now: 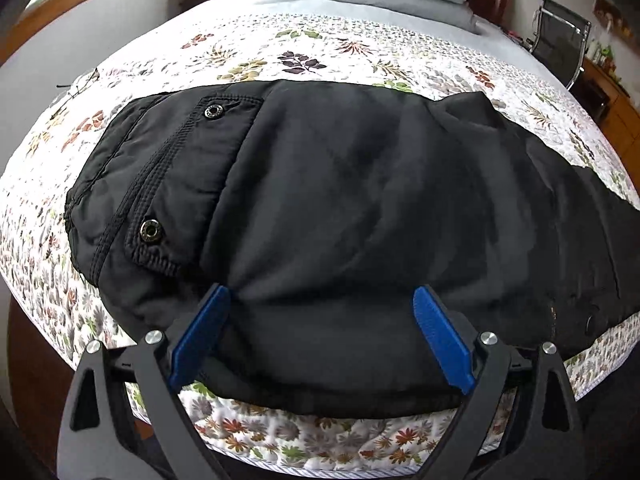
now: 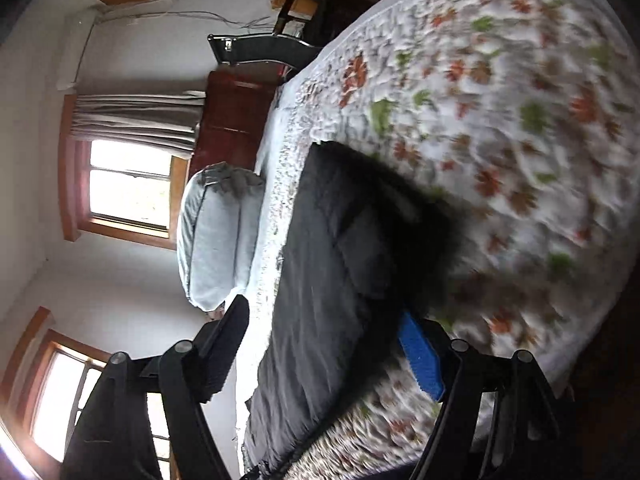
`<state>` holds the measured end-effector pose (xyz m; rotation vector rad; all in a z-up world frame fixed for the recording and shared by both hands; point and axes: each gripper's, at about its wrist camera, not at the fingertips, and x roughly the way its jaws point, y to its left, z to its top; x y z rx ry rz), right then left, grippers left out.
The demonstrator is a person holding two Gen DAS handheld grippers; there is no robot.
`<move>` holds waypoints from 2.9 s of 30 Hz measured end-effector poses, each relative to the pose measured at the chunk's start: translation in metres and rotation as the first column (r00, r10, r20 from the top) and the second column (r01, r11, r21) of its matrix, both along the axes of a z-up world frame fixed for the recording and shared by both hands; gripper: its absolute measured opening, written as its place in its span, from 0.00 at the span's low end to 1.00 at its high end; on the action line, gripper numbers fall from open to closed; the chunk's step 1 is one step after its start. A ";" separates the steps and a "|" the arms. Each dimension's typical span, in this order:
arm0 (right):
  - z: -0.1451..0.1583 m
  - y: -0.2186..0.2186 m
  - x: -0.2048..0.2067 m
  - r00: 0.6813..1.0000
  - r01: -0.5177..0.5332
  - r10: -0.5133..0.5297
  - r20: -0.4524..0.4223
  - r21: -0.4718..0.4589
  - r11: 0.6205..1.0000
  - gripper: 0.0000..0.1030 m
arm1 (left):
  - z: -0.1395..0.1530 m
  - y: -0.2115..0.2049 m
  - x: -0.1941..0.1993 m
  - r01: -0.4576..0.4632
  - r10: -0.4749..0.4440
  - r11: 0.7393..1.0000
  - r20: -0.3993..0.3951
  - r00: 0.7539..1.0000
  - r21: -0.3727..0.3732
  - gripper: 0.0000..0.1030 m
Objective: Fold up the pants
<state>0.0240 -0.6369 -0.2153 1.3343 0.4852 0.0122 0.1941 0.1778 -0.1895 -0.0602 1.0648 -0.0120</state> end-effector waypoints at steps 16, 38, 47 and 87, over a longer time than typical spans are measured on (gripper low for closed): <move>-0.026 -0.004 -0.009 0.987 0.012 -0.019 0.159 0.048 0.999 0.73 | 0.005 0.002 -0.004 0.003 -0.003 0.999 0.008 1.000 -0.045 0.92; 0.116 0.054 0.043 0.992 -0.056 0.092 0.084 -0.359 0.932 0.13 | 0.010 0.013 -0.006 0.005 0.001 0.989 0.043 0.999 -0.146 0.94; 0.204 0.153 0.077 0.962 -0.180 0.269 0.046 -0.633 0.753 0.13 | 0.009 0.021 -0.008 0.003 0.010 0.978 0.063 0.998 -0.210 0.94; 0.082 0.561 0.078 0.441 -0.506 0.658 -0.610 -0.775 -0.379 0.56 | 0.006 0.044 -0.016 0.019 0.021 0.922 0.100 0.995 -0.387 0.95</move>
